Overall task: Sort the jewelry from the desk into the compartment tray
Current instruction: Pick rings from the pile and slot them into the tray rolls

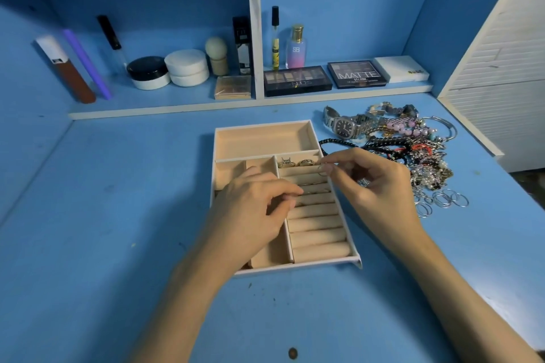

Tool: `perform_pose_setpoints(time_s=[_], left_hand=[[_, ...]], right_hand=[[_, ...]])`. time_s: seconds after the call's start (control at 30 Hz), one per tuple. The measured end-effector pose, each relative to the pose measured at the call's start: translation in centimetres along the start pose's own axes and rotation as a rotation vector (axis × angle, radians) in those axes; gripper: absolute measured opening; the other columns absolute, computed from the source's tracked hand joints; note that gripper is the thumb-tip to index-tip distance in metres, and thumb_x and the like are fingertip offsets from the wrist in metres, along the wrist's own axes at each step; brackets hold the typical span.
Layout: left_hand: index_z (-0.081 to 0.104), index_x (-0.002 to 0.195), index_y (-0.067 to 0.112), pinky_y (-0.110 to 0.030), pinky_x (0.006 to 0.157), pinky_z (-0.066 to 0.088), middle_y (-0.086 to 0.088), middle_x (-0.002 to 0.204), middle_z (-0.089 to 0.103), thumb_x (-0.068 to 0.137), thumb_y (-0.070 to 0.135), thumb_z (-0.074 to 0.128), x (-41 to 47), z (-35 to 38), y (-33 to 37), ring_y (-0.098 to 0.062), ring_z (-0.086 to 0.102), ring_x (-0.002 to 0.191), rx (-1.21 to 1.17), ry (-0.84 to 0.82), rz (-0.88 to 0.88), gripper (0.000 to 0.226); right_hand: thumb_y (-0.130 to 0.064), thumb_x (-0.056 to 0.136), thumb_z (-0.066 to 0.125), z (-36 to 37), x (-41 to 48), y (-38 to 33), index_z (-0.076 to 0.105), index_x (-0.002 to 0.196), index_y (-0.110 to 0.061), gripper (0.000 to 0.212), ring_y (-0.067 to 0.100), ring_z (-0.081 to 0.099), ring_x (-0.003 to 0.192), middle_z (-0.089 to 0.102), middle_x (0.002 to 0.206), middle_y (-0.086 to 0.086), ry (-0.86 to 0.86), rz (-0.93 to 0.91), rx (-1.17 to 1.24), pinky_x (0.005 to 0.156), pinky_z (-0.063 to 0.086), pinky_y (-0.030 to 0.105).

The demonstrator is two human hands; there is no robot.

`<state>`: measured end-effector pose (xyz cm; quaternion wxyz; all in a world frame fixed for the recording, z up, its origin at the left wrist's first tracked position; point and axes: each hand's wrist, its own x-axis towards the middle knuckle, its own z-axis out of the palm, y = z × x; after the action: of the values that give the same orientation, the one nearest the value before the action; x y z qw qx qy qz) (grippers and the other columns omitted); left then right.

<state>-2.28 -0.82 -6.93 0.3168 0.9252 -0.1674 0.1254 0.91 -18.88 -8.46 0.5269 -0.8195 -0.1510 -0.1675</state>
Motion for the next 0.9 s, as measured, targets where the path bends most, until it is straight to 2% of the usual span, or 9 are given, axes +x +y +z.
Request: perform_pose_setpoints(time_s=[0.13, 0.27, 0.43, 0.63, 0.73, 0.9], left_hand=[[0.073, 0.086, 0.026, -0.025, 0.067, 0.044, 0.030, 0.072, 0.046, 0.080, 0.019, 0.068, 0.3, -0.3, 0.4, -0.003, 0.043, 0.079, 0.081, -0.049, 0.028, 0.010], [0.073, 0.087, 0.028, -0.037, 0.072, 0.051, 0.020, 0.080, 0.054, 0.082, 0.018, 0.061, 0.3, -0.6, 0.8, -0.007, 0.047, 0.089, 0.115, -0.086, 0.040, 0.017], [0.074, 0.085, 0.029, -0.031, 0.069, 0.051, 0.021, 0.077, 0.051, 0.077, 0.023, 0.048, 0.2, -0.7, 0.7, -0.006, 0.048, 0.087, 0.155, -0.076, 0.065, 0.029], [0.073, 0.082, 0.030, -0.014, 0.072, 0.038, 0.019, 0.078, 0.054, 0.077, 0.022, 0.050, 0.0, -0.3, 0.0, -0.001, 0.043, 0.087, 0.116, -0.016, 0.026, 0.025], [0.071, 0.082, 0.027, -0.008, 0.071, 0.034, 0.014, 0.079, 0.058, 0.076, 0.017, 0.050, 0.0, -0.2, -0.5, 0.000, 0.043, 0.082, 0.043, 0.064, -0.027, 0.024], [0.072, 0.080, 0.023, -0.002, 0.065, 0.031, 0.016, 0.079, 0.056, 0.075, 0.012, 0.051, 0.0, -0.3, -0.8, 0.006, 0.044, 0.076, -0.027, 0.115, -0.071, 0.025]], right_hand=[[-0.006, 0.082, 0.067, 0.0, 0.0, -0.1, 0.073, 0.085, -0.011, 0.008, 0.011, 0.049, 0.053, 0.058, 0.057, 0.004, 0.000, -0.009, -0.001, 0.052, 0.041, 0.019], [-0.007, 0.082, 0.067, 0.0, 0.0, -0.1, 0.073, 0.086, -0.011, 0.008, 0.010, 0.049, 0.053, 0.058, 0.058, 0.004, 0.007, -0.020, -0.011, 0.052, 0.042, 0.020], [-0.007, 0.082, 0.067, -0.1, -0.1, 0.0, 0.073, 0.085, -0.011, 0.008, 0.011, 0.051, 0.054, 0.059, 0.058, 0.002, 0.010, -0.027, -0.026, 0.053, 0.042, 0.020], [-0.014, 0.079, 0.066, -0.1, -0.2, -0.2, 0.074, 0.083, -0.014, 0.009, 0.010, 0.054, 0.060, 0.060, 0.063, -0.005, -0.042, -0.060, -0.007, 0.057, 0.045, 0.021], [-0.014, 0.077, 0.066, -0.3, -0.3, -0.5, 0.074, 0.080, -0.014, 0.008, 0.010, 0.054, 0.064, 0.062, 0.067, -0.003, -0.124, -0.101, -0.037, 0.059, 0.045, 0.023], [-0.014, 0.075, 0.068, -0.2, -0.7, -0.4, 0.073, 0.077, -0.016, 0.006, 0.008, 0.051, 0.067, 0.061, 0.068, 0.000, -0.190, -0.158, -0.097, 0.059, 0.042, 0.021]])
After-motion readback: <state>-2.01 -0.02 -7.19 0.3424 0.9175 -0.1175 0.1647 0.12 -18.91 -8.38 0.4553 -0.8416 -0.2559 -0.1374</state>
